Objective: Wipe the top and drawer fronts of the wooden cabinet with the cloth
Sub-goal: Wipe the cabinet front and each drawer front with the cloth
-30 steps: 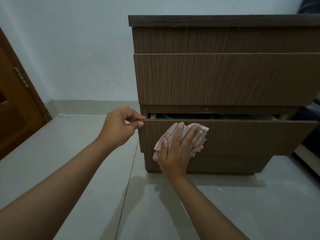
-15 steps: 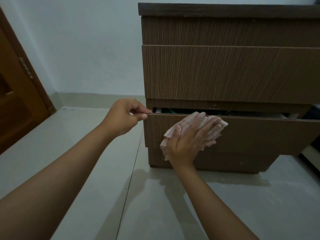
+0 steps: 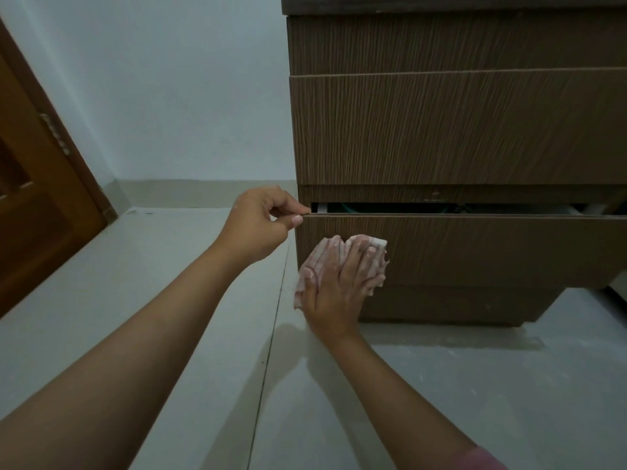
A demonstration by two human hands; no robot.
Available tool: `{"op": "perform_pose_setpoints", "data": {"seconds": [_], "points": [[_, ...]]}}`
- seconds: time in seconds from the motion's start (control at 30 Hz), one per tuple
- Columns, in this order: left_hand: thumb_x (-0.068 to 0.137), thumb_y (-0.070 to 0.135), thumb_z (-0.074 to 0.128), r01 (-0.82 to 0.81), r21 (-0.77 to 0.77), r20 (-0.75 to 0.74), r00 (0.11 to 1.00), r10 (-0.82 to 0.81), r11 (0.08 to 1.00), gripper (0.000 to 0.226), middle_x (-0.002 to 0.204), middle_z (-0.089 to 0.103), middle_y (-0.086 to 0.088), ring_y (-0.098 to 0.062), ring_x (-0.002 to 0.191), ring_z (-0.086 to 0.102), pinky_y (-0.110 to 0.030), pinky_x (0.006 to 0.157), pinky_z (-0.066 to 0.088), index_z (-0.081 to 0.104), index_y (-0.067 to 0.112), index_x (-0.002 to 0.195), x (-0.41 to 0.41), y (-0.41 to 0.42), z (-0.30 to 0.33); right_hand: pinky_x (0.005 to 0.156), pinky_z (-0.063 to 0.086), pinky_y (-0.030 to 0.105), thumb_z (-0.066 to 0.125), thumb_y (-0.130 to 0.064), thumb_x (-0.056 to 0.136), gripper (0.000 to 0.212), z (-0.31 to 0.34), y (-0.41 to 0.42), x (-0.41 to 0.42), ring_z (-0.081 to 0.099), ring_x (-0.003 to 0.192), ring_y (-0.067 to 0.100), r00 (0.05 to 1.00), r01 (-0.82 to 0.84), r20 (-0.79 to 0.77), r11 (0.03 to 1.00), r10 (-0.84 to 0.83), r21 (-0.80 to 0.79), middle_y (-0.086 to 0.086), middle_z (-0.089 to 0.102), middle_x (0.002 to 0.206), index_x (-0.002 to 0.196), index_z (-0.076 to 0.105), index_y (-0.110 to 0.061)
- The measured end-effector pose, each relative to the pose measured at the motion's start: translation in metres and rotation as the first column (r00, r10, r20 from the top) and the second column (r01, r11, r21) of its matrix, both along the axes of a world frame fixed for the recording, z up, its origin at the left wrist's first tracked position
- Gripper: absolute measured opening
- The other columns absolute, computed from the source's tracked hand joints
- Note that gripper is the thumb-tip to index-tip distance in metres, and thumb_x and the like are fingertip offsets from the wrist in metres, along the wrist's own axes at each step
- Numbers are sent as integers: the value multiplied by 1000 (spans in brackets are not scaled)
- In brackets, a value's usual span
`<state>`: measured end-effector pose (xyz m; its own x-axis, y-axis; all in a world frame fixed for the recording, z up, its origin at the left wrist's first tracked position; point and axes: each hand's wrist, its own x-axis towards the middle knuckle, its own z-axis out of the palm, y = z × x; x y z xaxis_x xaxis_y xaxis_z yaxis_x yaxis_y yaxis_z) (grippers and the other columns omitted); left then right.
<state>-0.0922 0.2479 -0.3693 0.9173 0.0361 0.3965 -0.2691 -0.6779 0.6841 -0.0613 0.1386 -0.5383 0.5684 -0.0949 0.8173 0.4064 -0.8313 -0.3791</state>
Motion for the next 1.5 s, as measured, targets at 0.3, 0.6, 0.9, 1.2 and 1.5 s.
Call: {"op": "perform_pose_setpoints", "data": {"seconds": [0.3, 0.6, 0.9, 1.2, 1.5], "points": [[82, 5, 64, -14, 28, 5, 1000, 14, 1000, 18, 84, 65, 7, -4, 81, 58, -14, 69, 42, 68, 22, 83, 0, -1, -1, 111, 6, 66, 33, -45, 96, 72, 4, -108, 14, -15, 145, 31, 999, 53, 4, 998, -53, 24, 12, -14, 157, 152, -7, -23], [80, 0, 65, -121, 34, 120, 986, 117, 992, 18, 86, 64, -2, -4, 78, 56, 0, 63, 39, 71, 16, 86, 5, -9, -9, 112, -1, 61, 38, -40, 96, 70, 42, -139, 28, -9, 145, 33, 992, 127, -11, 964, -128, 233, 22, -3, 154, 148, 9, -5], [81, 0, 64, -192, 16, 216, 959, 184, 981, 14, 85, 61, -1, 2, 73, 53, 3, 63, 38, 71, 9, 90, 19, -14, -18, 109, -2, 66, 38, -40, 97, 70, 57, -138, 43, -7, 145, 41, 992, 126, -32, 929, -123, 347, 26, -3, 156, 150, 5, -9], [81, -2, 63, -219, -23, 278, 936, 216, 975, 16, 88, 63, -2, -5, 77, 54, -8, 69, 43, 70, 8, 91, 31, -15, -27, 110, -6, 60, 41, -37, 97, 69, 58, -137, 51, -7, 143, 41, 995, 94, -20, 935, -93, 342, 30, -2, 155, 150, 9, -5], [85, -1, 59, -189, 25, 377, 911, 166, 982, 27, 96, 59, -1, -7, 83, 54, -7, 75, 45, 67, 9, 109, 28, -15, -42, 109, -3, 63, 44, -35, 98, 69, 57, -134, 56, -6, 143, 42, 993, 116, -18, 939, -117, 324, 32, 0, 154, 149, 8, -5]]}}
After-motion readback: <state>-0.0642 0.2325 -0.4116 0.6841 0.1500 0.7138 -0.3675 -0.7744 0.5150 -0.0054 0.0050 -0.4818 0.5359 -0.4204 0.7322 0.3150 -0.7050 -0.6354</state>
